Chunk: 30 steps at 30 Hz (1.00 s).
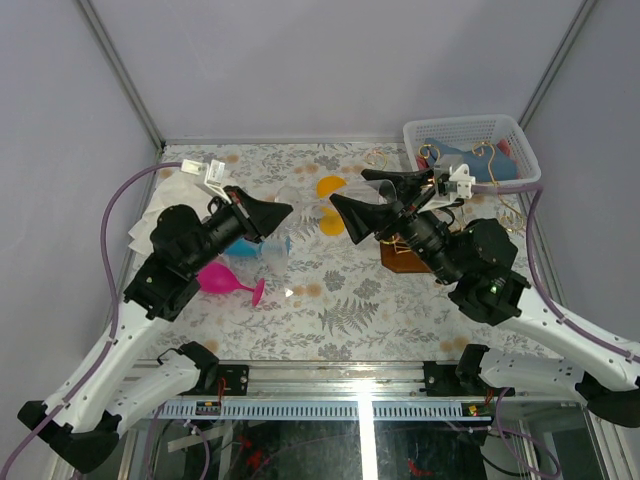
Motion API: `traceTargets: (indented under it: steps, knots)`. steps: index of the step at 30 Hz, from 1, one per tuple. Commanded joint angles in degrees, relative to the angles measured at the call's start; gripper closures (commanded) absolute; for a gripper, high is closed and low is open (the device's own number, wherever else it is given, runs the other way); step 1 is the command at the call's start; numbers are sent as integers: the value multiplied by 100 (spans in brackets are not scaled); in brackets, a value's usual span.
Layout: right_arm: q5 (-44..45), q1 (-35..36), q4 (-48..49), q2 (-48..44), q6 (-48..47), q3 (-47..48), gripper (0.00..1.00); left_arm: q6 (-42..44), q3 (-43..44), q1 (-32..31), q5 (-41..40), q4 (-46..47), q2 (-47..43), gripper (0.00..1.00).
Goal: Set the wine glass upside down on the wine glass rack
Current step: Pick up the wine glass at the center of the board.
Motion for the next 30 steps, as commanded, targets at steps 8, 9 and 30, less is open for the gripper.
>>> traceTargets:
  steps: [8, 9, 30]
  knots:
    - [344, 39, -986, -863, -372, 58, 0, 1573, 472, -25, -690, -776, 53, 100]
    - [414, 37, -1190, -964, -427, 85, 0, 1700, 532, -21, -741, -884, 75, 100]
    - [3950, -20, -8104, 602, 216, 3691, 23, 3179, 532, -28, -394, -1340, -324, 100]
